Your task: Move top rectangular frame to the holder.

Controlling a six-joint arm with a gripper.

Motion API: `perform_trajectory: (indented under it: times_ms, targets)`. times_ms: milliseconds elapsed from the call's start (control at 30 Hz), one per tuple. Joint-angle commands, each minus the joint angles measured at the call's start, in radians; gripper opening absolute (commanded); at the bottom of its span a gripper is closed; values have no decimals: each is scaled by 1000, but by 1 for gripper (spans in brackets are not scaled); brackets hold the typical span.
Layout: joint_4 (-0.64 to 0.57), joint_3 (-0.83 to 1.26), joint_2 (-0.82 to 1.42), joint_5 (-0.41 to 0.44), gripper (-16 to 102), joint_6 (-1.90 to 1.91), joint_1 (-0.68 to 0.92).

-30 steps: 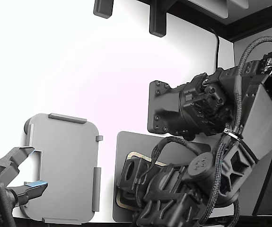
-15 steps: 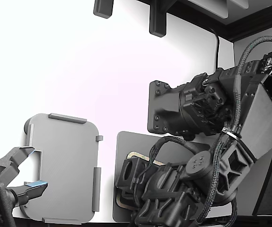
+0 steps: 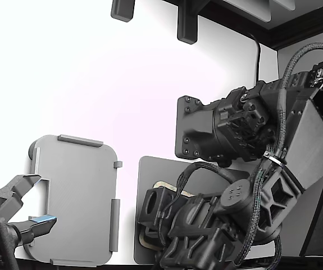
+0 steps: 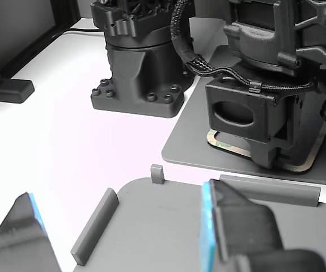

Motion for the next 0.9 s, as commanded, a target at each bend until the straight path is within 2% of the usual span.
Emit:
perform_trajectory:
  times_ms: [0, 100, 300, 533, 700, 867]
  targets:
    - [-2, -11, 21, 9, 12, 0, -21]
    - [0, -14, 23, 25, -10, 18, -21]
    - [77, -92, 20, 25, -11, 6, -21]
    - [314, -327, 15, 34, -11, 54, -38]
    - [469, -522, 37, 95, -11, 232, -60]
    - [486, -584, 87, 124, -11, 382, -120]
